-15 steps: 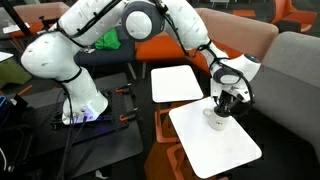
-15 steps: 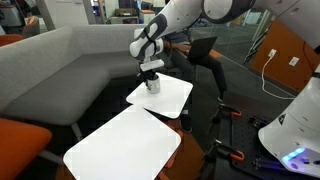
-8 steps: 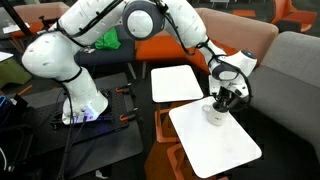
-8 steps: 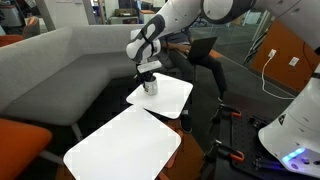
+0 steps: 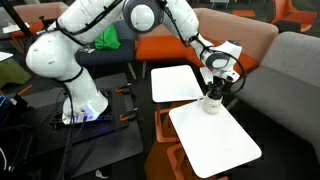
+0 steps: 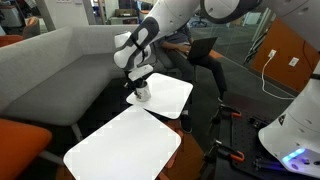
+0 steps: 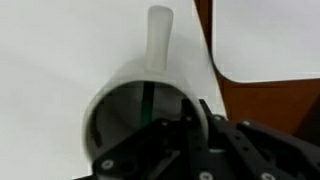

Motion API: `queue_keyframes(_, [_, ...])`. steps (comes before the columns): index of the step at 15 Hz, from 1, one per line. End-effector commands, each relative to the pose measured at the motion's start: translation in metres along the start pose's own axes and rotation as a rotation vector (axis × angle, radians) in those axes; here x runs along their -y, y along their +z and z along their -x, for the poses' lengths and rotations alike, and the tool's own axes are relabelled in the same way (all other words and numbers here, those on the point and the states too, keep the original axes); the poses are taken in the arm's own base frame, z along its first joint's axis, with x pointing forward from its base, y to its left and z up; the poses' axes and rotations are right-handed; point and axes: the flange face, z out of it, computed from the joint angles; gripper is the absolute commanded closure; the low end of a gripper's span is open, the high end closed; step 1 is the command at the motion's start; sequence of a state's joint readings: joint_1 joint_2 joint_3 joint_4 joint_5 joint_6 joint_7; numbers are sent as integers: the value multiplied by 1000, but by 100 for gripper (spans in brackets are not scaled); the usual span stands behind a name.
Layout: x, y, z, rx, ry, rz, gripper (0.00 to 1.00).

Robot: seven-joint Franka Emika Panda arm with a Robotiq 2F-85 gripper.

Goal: Pick up the white cup from the table and move it to the left.

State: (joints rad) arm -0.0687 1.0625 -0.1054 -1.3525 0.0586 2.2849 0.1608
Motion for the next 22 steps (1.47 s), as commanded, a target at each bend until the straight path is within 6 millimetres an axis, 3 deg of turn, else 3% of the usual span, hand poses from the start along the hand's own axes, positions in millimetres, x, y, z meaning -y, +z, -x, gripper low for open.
queue_keyframes(1, [51, -1, 19, -7, -87, -10, 98])
queue_keyframes(3, [90, -1, 25, -31, -164, 5, 98])
queue_keyframes(7, [135, -5, 31, -139, -243, 64, 98])
queue_keyframes(13, [143, -28, 27, -153, -81, -16, 98])
queue_keyframes(17, [148, -39, 34, -135, -160, -25, 98])
queue_keyframes(22, [184, -45, 59, -77, -314, -50, 98])
